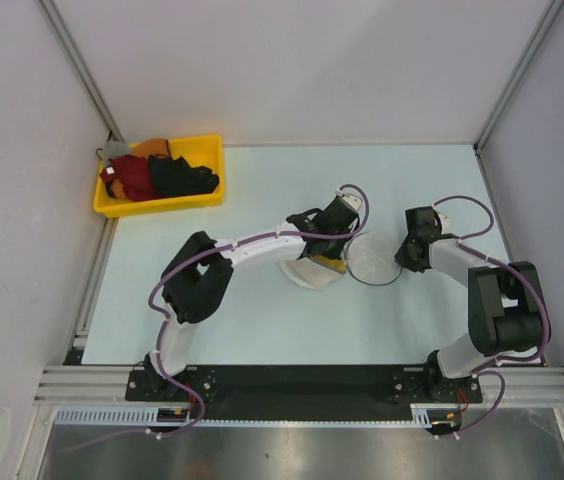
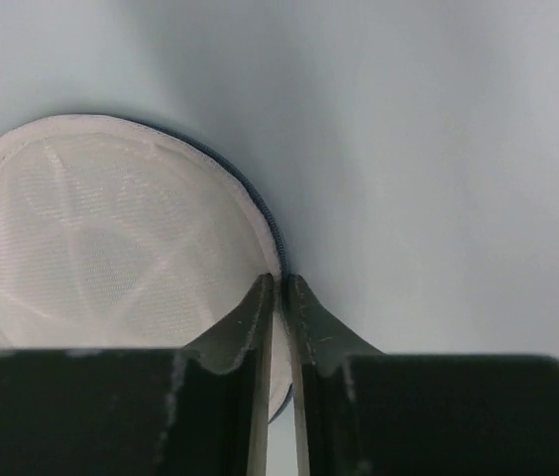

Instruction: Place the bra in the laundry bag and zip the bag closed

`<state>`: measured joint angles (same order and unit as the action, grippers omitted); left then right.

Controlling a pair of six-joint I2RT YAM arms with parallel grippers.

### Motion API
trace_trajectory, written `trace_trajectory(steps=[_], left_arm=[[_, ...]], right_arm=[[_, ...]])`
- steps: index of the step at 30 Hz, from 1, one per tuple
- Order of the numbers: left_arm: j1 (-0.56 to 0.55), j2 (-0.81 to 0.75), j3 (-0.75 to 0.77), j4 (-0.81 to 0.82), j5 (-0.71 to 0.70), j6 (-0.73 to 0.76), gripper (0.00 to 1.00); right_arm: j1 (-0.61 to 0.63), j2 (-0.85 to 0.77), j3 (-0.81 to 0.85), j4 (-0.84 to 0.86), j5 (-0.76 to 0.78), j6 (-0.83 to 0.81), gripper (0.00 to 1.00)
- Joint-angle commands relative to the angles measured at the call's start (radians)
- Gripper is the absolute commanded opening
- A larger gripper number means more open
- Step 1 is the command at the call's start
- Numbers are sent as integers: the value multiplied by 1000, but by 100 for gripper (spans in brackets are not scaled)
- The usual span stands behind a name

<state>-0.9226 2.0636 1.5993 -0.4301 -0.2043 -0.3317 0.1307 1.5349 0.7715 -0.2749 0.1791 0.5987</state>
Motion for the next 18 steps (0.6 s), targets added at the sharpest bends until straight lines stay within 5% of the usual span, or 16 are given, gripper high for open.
trace_trajectory(steps=[1,3,10,18], left_arm=[[11,-28,-31,36,-34,13,12],[19,-26,-47,45,-14,13,12],[67,-13,-140,132,78,-32,12],[114,-10,-182,189,123,-52,11]], right_arm=[[21,54,-11,-32,71,10,9],[21,45,-15,-30,79,10,0],[92,-247,-5,-93,99,-23,0],[217,-450,254,-383,60,-71,0]])
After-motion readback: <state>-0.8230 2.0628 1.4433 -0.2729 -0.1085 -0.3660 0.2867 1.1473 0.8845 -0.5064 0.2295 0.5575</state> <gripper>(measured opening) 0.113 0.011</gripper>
